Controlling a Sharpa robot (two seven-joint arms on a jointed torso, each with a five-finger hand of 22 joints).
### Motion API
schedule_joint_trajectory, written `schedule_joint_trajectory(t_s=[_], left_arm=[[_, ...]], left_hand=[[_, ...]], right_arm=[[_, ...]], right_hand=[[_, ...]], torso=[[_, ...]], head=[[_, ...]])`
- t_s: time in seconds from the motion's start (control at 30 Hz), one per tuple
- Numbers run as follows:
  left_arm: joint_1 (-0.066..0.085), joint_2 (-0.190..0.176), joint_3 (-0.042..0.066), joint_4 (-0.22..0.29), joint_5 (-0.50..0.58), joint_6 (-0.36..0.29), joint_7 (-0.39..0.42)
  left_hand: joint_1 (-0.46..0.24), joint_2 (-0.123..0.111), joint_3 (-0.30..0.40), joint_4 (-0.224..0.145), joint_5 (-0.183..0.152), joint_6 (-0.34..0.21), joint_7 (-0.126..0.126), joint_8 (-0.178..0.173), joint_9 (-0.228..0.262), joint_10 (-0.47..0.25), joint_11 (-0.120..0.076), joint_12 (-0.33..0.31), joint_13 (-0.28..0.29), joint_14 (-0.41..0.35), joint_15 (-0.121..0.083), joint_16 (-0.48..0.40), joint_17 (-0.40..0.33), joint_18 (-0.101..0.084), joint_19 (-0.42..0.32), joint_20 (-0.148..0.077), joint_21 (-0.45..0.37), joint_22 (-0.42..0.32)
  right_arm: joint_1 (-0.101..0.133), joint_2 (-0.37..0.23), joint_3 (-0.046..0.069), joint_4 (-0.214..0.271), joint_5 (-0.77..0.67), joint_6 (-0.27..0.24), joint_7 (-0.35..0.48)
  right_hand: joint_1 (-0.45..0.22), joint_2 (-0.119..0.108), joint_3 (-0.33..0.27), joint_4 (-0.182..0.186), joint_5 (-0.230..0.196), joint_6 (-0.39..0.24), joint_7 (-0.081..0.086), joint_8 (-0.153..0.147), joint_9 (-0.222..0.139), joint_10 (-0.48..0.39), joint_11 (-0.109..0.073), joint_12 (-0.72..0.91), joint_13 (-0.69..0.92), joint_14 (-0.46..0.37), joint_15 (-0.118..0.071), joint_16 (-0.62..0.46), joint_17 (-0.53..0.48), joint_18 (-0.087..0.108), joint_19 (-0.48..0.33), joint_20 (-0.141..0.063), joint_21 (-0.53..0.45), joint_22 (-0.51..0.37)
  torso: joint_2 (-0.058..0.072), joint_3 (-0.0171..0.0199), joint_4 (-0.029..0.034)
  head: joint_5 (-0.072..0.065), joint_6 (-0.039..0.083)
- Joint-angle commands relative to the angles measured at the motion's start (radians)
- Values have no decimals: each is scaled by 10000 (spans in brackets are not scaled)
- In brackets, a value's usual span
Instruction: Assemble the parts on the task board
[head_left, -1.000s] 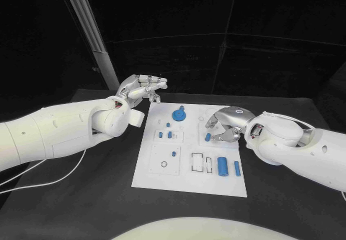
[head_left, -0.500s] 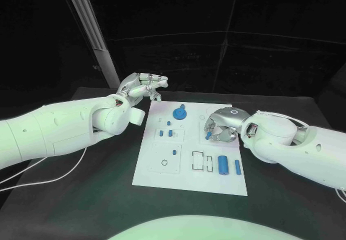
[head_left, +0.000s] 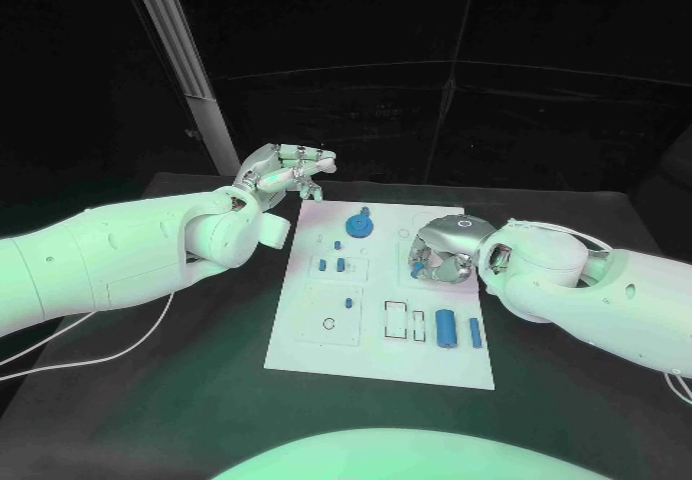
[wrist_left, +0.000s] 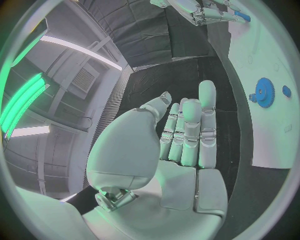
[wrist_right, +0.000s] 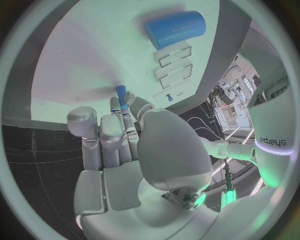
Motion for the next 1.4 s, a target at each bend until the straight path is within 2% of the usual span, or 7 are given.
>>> schedule_joint_trajectory(t_s=[0.03,0.47,0.67,1.03,1.07,1.2,1.4], left_arm=[[18,10,6,-2,32,124,24],[20,-5,6,-2,32,116,-2],[21,-28,7,6,32,109,-4],[21,-56,7,-16,32,76,-2],[21,-57,7,-19,32,75,-2],[22,-56,6,-25,32,76,-1],[21,-25,6,-50,32,85,2]], left_hand=[[68,-9,12,-46,-36,-58,25,57,-13,-82,-2,29,-11,-96,6,-37,-9,207,-45,3,-23,-9],[68,-9,12,-46,-36,-58,25,57,-13,-82,-2,29,-11,-96,6,-37,-9,207,-45,3,-23,-9],[68,-9,12,-46,-36,-58,25,57,-13,-82,-2,29,-11,-96,6,-37,-9,207,-45,3,-23,-9],[72,0,12,-47,-37,-62,28,62,-12,-94,1,39,-12,-106,8,-41,-22,208,-44,5,-36,-18],[72,0,12,-47,-37,-62,28,62,-12,-94,1,39,-12,-106,8,-41,-22,208,-44,5,-36,-18],[72,0,12,-47,-37,-62,28,62,-12,-94,1,39,-12,-106,8,-41,-22,208,-44,5,-36,-18],[77,3,13,-49,-37,-66,28,64,-12,-101,2,42,-13,-105,9,-37,-18,208,-43,6,-41,-22]], right_arm=[[17,44,3,-27,-102,128,83],[16,112,2,-132,-110,-152,30],[15,-47,3,32,-65,-757,54],[19,-571,14,675,364,-1708,254],[20,-621,27,749,400,-1753,261],[22,-737,226,1038,568,-1885,288],[20,-580,324,1508,873,-1969,422]], right_hand=[[70,0,78,-14,-73,83,13,32,-4,108,-11,-43,-1,121,-68,70,19,-111,56,9,69,20],[-11,-36,235,-2,-84,208,2,24,-7,225,-18,-127,4,118,-78,118,44,-116,57,2,107,61],[-64,-55,390,-7,-87,394,-17,45,4,419,-58,-177,16,128,-103,194,109,-127,83,-21,176,148],[-55,-76,455,-36,-85,439,-16,38,2,450,-63,-221,10,133,-109,224,133,-136,104,-28,216,203],[-55,-76,455,-36,-85,439,-16,38,2,450,-63,-221,10,133,-109,224,133,-136,104,-28,216,203],[-55,-78,462,-38,-85,442,-13,36,2,452,-62,-227,10,133,-109,227,136,-138,108,-29,222,212],[-61,-87,475,-40,-85,448,1,31,0,457,-56,-241,8,135,-107,240,151,-139,110,-31,229,219]], torso=[[4,-3,-7],[-6,-17,11],[-19,-9,-18],[-29,-6,8],[-23,-5,5],[-15,-6,-2],[-1,-5,4]], head=[[0,-10],[-19,-61],[-15,-67],[-48,-16],[-44,-14],[-26,24],[51,29]])
